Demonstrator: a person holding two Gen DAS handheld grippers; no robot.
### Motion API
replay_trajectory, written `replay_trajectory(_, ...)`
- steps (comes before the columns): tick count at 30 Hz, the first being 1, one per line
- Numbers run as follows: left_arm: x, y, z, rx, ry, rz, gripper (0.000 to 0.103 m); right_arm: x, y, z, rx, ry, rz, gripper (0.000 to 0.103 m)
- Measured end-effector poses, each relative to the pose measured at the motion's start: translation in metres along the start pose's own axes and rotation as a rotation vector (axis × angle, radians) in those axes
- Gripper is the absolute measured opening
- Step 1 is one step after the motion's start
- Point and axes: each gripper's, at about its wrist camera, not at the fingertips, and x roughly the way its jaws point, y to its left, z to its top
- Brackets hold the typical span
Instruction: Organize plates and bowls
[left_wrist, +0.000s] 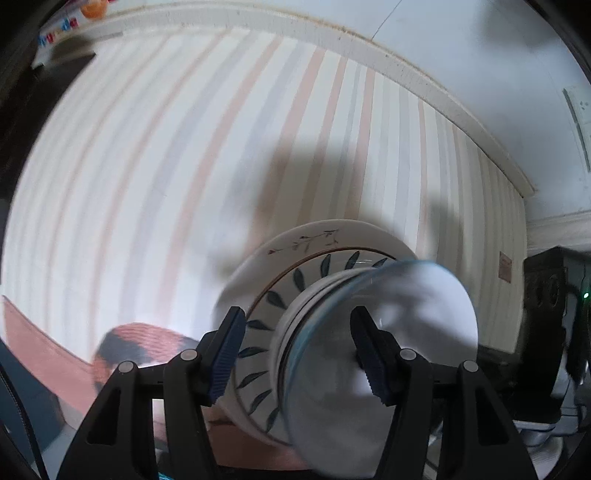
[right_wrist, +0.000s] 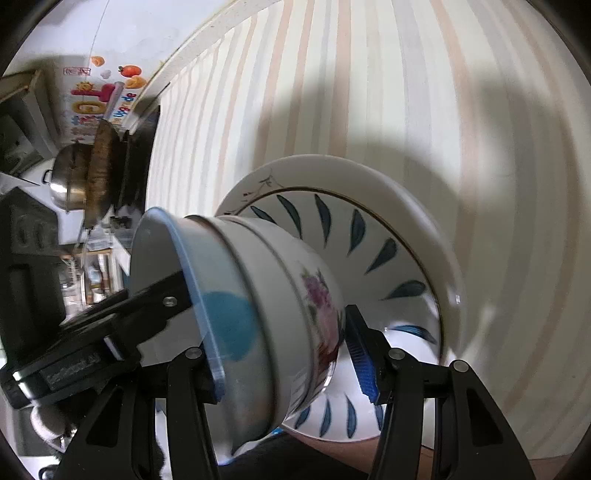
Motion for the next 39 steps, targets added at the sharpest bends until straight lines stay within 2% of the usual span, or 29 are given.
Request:
replay_trajectory(5, -0.031, -0.004, -0.011, 0.050, -0.086, 0.055, 0.057, -0.025, 0.014, -0.010, -0.046, -0.064, -0.053, 0.056)
replay_trajectory(9, -0.056, -0.004, -0.027, 0.082, -0.139, 0.070, 0.057, -0.049, 0.028, -0.024, -0.083, -0.125, -0.108, 0.058)
replay_trajectory(11, -0.067, -0.005, -0.034, 0.102, -0.166, 0.084, 0.059, -0.063, 0.037, -0.034, -0.099, -0.161, -0.137, 0.064)
replay_trajectory(12, -0.072, -0.006, -0.036, 0.109, -0.178, 0.094, 0.062, -0.071, 0.042, -0.040, -0.105, -0.186, -0.153, 0.070)
replay_trajectory(13, -0.076, -0.008, -0.035, 0.114, -0.188, 0.104, 0.070, -0.078, 0.046, -0.045, -0.108, -0.209, -0.168, 0.078)
replay_trajectory(15, -0.080, -0.011, -0.037, 0.129, -0.206, 0.112, 0.082, -0.090, 0.053, -0.054, -0.118, -0.254, -0.197, 0.085)
replay_trajectory(18, -0.094, -0.010, -0.043, 0.154, -0.245, 0.119, 0.083, -0.106, 0.064, -0.068, -0.111, -0.329, -0.264, 0.092)
replay_trajectory(22, -0.114, -0.005, -0.055, 0.193, -0.300, 0.116, 0.089, -0.121, 0.082, -0.092, -0.069, -0.421, -0.302, 0.094)
replay_trajectory(27, -0.145, 0.001, -0.075, 0.257, -0.360, 0.089, 0.089, -0.138, 0.110, -0.131, -0.038, -0.514, -0.342, 0.095)
replay_trajectory(31, -0.181, 0.004, -0.101, 0.309, -0.461, 0.080, 0.089, -0.158, 0.137, -0.172, -0.022, -0.608, -0.361, 0.095)
replay_trajectory(35, -0.221, 0.008, -0.132, 0.311, -0.564, 0.076, 0.090, -0.176, 0.167, -0.215, -0.030, -0.676, -0.363, 0.096)
replay_trajectory(39, -0.252, 0.014, -0.165, 0.298, -0.628, 0.088, 0.098, -0.194, 0.203, -0.263, -0.073, -0.746, -0.400, 0.097)
